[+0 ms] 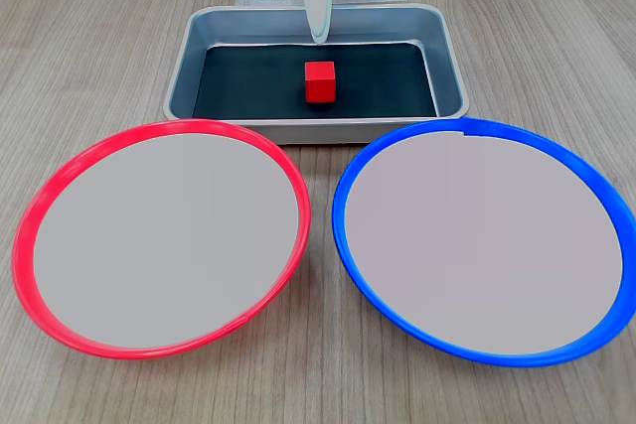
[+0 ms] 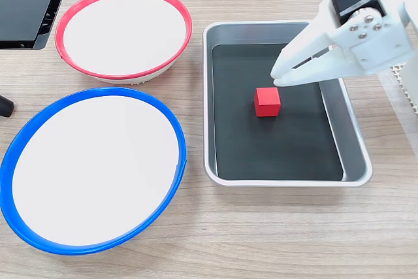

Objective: Move a red block from tray to red dish

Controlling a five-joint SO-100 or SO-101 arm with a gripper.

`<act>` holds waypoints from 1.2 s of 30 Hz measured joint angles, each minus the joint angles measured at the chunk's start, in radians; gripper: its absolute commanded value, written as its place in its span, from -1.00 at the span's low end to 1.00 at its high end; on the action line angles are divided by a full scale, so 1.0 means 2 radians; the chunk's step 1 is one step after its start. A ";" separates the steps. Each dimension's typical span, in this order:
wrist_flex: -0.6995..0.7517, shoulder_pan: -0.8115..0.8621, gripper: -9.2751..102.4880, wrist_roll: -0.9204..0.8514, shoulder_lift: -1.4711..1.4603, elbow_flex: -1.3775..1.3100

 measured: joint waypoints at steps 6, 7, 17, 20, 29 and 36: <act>0.000 0.000 -0.84 0.000 0.000 0.000; 0.000 0.000 -0.84 0.000 0.000 0.000; 0.000 0.000 -0.84 0.000 0.000 0.000; 0.000 0.000 -0.84 0.000 0.000 0.000; 0.047 0.018 -0.79 -0.002 -0.122 -0.111; 0.156 0.035 -0.84 -0.140 -0.445 -0.475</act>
